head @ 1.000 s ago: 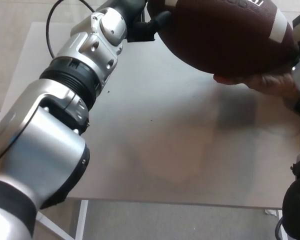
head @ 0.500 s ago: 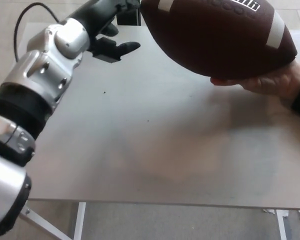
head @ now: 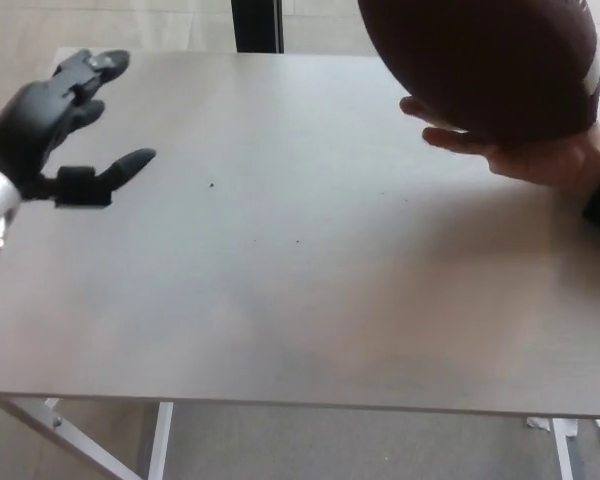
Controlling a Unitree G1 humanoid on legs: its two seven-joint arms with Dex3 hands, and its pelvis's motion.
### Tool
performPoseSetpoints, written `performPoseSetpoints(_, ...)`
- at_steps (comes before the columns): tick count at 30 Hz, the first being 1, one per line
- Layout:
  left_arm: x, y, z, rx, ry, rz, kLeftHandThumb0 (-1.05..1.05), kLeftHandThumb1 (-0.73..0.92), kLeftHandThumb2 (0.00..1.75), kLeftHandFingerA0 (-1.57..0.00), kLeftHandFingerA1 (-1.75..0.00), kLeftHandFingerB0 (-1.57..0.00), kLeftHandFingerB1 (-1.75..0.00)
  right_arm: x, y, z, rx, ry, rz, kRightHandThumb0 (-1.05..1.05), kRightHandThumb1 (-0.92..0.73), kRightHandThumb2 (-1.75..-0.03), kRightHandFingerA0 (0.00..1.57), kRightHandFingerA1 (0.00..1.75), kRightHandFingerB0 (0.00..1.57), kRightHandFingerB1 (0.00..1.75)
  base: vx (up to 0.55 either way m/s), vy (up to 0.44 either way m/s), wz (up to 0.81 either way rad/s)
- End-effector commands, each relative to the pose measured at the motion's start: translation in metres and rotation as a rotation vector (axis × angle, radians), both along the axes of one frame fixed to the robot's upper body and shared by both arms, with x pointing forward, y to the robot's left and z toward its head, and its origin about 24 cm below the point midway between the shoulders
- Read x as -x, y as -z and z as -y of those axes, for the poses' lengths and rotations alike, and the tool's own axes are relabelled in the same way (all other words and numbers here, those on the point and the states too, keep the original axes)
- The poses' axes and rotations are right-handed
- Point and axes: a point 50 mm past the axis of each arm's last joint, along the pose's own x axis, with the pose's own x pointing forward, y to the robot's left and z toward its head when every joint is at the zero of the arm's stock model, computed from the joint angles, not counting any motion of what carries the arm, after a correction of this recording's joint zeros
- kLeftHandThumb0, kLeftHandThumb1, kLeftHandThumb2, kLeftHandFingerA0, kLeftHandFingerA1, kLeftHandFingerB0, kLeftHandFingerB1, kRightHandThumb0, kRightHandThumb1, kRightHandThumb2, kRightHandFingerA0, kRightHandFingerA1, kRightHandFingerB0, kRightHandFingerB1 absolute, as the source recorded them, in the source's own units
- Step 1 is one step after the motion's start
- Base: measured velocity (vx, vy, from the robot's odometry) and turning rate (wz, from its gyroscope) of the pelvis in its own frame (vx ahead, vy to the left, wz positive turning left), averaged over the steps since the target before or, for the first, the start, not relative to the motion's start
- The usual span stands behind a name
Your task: The robot uses both its hands to grab the left and right ends of a football kept in the middle of the desk infront of it, lifts it up and places it in the palm of a person
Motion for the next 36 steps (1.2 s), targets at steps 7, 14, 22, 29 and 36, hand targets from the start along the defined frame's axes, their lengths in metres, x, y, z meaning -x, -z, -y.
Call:
performPoseSetpoints(7,0.308,-0.057,-0.123,0.155,-0.507,0.381,-0.62,0.74,0.61,-0.09,-0.56,-0.01,-0.32,0.268,0.006,0.019,0.478,0.106,0.060,-0.70,-0.80,-0.65,0.47,0.39,0.35,0.31,0.00,0.000,0.00)
performPoseSetpoints(14,0.362,-0.026,-0.155,0.158,-0.716,0.362,-0.55,0.71,0.63,-0.15,-0.63,-0.04,-0.30,0.313,0.051,0.058,0.615,0.295,-0.030,-0.57,-0.78,-0.63,0.72,0.93,0.40,0.45,0.00,0.000,0.00)
performPoseSetpoints(22,0.440,0.051,-0.214,0.219,-1.312,0.109,-0.75,0.53,0.88,-0.01,-0.42,0.00,-0.11,0.380,0.132,0.085,0.392,0.484,-0.432,-0.70,-0.70,-0.61,0.37,0.74,0.42,0.41,0.00,0.000,0.00)
performPoseSetpoints(29,0.430,0.092,-0.188,0.249,-1.294,-0.360,-0.67,0.67,0.78,-0.06,-0.55,-0.05,-0.27,0.333,0.160,0.107,-0.083,0.786,-0.586,-0.73,-0.75,-0.61,0.10,1.09,0.14,0.50,0.00,0.000,0.00)
performPoseSetpoints(36,0.366,0.141,-0.199,0.278,-1.109,-0.673,-0.58,0.81,0.64,-0.23,-0.49,-0.30,-0.33,0.260,0.159,0.128,-0.352,0.833,-0.444,-0.57,-0.74,-0.62,0.61,1.48,0.14,0.36,0.00,0.000,0.00)
